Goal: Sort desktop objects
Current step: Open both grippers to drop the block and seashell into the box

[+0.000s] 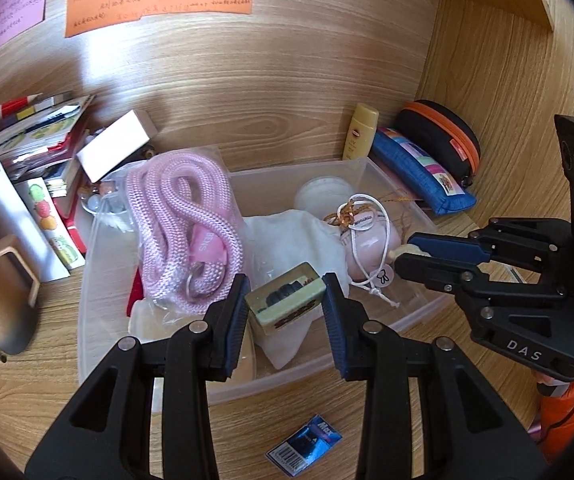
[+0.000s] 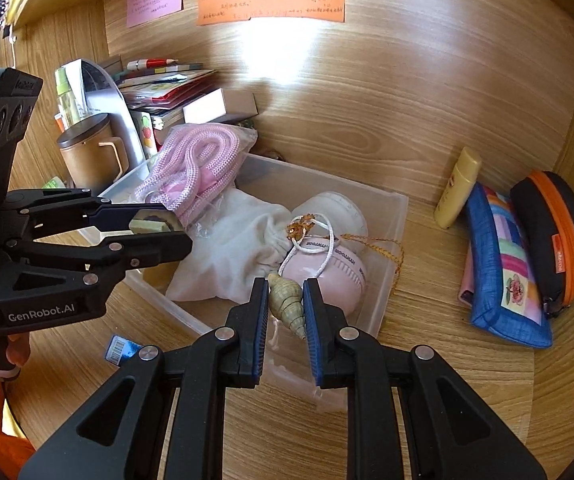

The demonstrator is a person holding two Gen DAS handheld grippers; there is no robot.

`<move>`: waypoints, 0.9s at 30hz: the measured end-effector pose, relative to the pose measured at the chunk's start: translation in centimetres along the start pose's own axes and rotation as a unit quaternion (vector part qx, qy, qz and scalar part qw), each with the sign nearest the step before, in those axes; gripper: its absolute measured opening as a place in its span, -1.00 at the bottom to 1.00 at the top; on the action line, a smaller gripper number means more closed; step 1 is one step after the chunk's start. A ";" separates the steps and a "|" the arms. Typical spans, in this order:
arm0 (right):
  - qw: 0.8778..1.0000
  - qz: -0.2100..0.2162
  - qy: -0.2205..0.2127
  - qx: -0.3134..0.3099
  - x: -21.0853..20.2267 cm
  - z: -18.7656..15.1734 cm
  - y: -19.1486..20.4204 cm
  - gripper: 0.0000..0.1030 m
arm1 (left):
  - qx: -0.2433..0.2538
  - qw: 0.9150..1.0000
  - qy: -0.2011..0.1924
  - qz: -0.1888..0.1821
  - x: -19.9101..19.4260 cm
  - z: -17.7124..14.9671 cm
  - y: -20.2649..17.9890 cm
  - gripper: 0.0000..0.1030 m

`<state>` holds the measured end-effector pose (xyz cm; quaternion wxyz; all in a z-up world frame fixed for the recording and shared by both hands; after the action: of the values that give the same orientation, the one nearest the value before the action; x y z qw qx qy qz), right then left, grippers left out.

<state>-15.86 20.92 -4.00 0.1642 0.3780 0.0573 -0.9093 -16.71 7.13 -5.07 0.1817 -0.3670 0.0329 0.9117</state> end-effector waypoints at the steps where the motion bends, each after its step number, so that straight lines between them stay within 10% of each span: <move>1: 1.000 0.001 0.002 -0.001 0.1 0.0 0.0 -0.69 | 0.001 1.000 0.004 -0.002 0.3 0.0 -0.1 -0.30; 27: 1.000 -0.010 0.007 -0.029 0.6 0.1 1.3 -0.65 | -0.007 1.000 0.008 -0.012 0.0 -0.4 0.5 -0.21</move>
<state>-15.87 19.50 -4.34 0.1653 0.3792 0.0887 -0.9061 -16.66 6.66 -5.40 0.1903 -0.3758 0.0235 0.9066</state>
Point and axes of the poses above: each gripper's, at about its wrist camera, not at the fingertips, and x roughly the way its jaws point, y to its left, z to its top, the point moved 2 cm from there along x, roughly the way its jaws point, and after that the axes turned 4 degrees about x, right-handed, at the moved point
